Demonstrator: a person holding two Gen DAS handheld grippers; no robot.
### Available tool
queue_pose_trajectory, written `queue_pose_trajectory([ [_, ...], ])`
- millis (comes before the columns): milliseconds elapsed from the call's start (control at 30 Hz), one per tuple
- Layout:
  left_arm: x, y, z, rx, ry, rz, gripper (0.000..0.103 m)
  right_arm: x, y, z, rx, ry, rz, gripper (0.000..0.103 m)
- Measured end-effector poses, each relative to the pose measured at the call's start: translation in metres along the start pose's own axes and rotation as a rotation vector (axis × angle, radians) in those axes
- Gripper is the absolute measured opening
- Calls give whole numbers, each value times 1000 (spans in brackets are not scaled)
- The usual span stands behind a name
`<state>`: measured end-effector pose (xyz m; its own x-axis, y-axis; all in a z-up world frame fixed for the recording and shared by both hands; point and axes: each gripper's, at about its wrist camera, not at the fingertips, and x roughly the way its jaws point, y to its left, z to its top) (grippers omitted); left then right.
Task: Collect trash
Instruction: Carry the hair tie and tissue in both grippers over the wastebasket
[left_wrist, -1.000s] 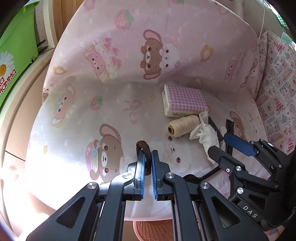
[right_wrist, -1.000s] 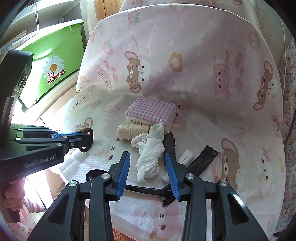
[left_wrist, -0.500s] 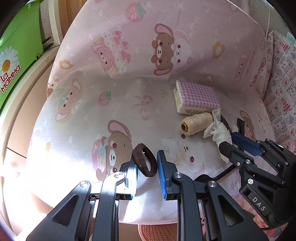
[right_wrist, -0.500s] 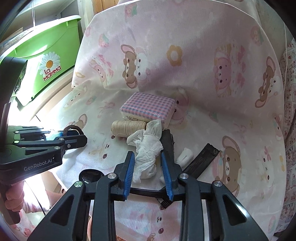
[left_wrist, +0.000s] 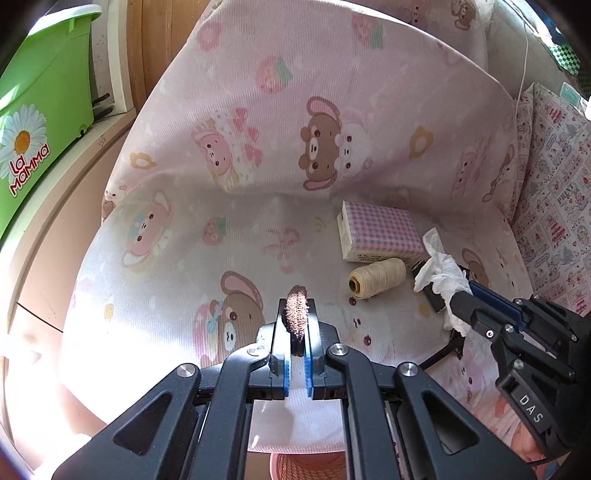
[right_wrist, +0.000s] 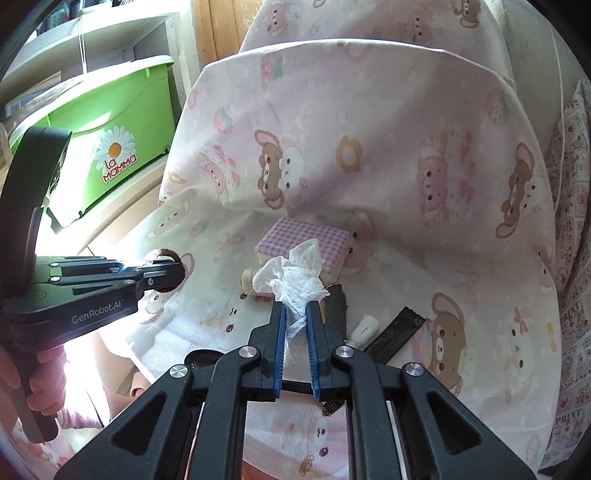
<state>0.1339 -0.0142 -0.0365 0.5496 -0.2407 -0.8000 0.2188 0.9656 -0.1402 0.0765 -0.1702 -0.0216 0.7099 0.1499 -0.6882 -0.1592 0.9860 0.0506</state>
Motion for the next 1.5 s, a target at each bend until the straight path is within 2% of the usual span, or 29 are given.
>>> queue_pose_trajectory([
  [100,-7,-2,-1,-3,-23,5,5,-9,-7,1,24,-10,0,12],
  [200,-7,-1,-4,-23,-26,44,5,-18,-17,1,43,-20,-14,12],
  [533,-20,-10,-18,6,-43,53,5,-47,-48,-2,170,-50,-21,13],
  [700,-28,-14,-28,14,-33,36,5,-63,-48,-6,170,-73,-29,13],
  [867,-44,-16,-33,21,-65,33,5,-82,-44,-15,183,-94,-9,13],
  [1000,-60,-6,-36,-33,-96,-2,5,-92,-38,-24,190,-94,10,13],
  [1100,-68,-1,-39,-47,-113,2,5,-98,-33,-29,195,-95,31,13],
  [1333,-68,-1,-60,-56,-58,-17,5,-101,-15,-46,168,-45,41,13],
  [1500,-63,-9,-76,-40,9,-27,5,-99,-6,-59,175,2,89,13],
])
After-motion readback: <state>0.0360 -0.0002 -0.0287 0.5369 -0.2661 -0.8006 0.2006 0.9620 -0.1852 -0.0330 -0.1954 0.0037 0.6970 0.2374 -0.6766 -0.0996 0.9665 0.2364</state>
